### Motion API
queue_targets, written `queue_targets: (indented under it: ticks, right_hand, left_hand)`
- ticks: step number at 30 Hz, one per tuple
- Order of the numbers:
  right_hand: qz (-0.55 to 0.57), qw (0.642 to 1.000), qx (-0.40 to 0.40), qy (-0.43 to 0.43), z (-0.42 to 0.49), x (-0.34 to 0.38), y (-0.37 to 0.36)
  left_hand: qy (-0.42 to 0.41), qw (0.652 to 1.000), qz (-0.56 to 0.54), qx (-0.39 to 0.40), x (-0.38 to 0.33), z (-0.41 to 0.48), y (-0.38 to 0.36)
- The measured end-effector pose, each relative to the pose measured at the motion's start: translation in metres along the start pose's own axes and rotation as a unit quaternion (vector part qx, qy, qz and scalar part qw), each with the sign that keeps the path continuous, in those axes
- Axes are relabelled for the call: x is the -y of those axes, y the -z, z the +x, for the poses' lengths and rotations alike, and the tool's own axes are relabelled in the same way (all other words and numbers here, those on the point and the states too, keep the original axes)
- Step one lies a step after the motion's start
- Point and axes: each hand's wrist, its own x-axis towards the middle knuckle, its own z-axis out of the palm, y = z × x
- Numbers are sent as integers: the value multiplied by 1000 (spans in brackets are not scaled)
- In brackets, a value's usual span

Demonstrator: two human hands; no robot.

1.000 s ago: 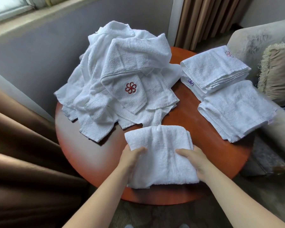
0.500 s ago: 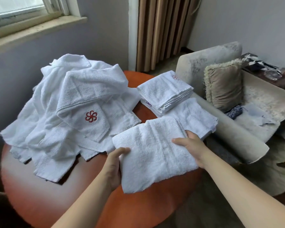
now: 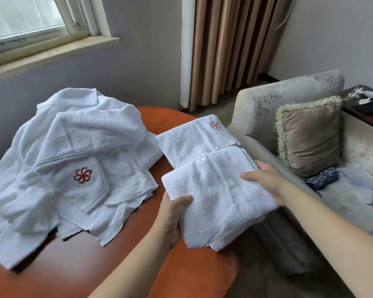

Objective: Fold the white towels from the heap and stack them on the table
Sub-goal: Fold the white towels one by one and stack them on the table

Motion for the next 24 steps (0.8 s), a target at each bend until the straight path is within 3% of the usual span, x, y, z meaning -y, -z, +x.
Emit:
queue_targets:
  ticks: [6,11,15,19,21,24]
  right_hand:
    - [-43,999,32,2,53,-1,37]
    - [-229,973,16,17,82,-23,45]
    - [-277,960,28,-3,88,-38,40]
    - [-370,915,-102,127,86,-39,33]
    - [-406,877,-139,217,80,-33,23]
    - [-444,834,-113,308,75,-32,-2]
  left_hand:
    - [-11,999,17,-37,21,32,-25]
    - [6,979,158,-131,38,46,-21]
    - [-27,954,249,-167,39,50,-19]
    - [-137,838,423,-317,30,50,-29]
    - [-238,774,504,-302,28,49,-37]
    - [-269,691,630,-230,35,59,-43]
